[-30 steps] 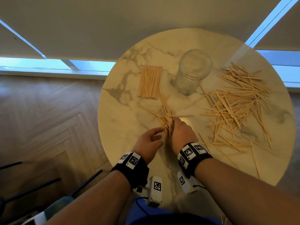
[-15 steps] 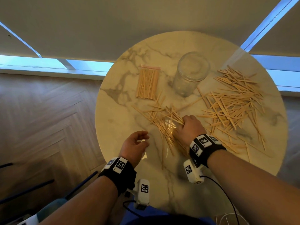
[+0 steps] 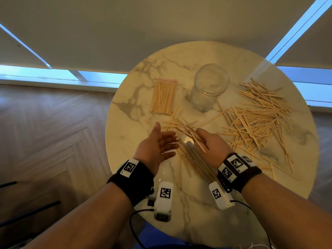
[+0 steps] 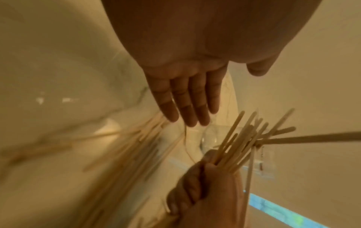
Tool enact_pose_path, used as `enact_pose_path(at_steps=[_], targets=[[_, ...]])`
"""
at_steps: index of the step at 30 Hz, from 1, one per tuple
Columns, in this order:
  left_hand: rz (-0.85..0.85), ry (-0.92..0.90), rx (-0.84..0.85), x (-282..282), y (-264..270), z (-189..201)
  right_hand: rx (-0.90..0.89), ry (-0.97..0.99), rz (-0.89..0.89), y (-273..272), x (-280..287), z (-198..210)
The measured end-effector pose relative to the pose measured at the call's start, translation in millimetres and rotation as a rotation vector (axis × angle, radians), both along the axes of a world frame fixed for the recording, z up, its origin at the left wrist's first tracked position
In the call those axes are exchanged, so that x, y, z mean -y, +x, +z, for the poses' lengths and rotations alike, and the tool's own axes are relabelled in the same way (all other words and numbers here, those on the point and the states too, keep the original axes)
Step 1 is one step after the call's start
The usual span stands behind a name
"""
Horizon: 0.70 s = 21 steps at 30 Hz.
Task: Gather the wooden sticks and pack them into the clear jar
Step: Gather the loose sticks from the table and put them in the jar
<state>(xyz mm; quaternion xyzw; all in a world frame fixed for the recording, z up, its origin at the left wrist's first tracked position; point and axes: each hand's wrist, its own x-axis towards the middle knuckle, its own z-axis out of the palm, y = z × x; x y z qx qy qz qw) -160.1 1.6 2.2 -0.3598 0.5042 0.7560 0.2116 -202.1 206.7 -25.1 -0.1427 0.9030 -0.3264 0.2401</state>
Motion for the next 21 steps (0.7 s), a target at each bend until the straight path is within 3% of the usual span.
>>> enact_pose_path(at_steps=[3,7,11,15,18,21], targets=[[-0.118,0.279,0.042,-6.4,-11.7,9.5,-0.03,-0.08,0.11,4.0,3.2,21.1],[-0.191,0.569,-0.027,-13.6,-17.4,15.0,-0.069,-0.075,0.257,6.0,3.0,36.1],[-0.098,0.505,-0.088,-21.2,-18.6,24.2,-0.087,-0.015,0.325,1.8,-4.0,40.7],[0.216,0.446,-0.094,-22.0,-20.5,24.8,-0.037,0.031,0.296,-0.8,-14.3,39.0],[0.377,0.33,-0.166,-12.0,-25.3,26.2,-0.018,0.025,0.26,-1.8,-24.4,37.1],[0.549,0.332,-0.199,4.1,-34.7,29.5,-0.019,0.025,0.211,-2.0,-30.7,41.5]])
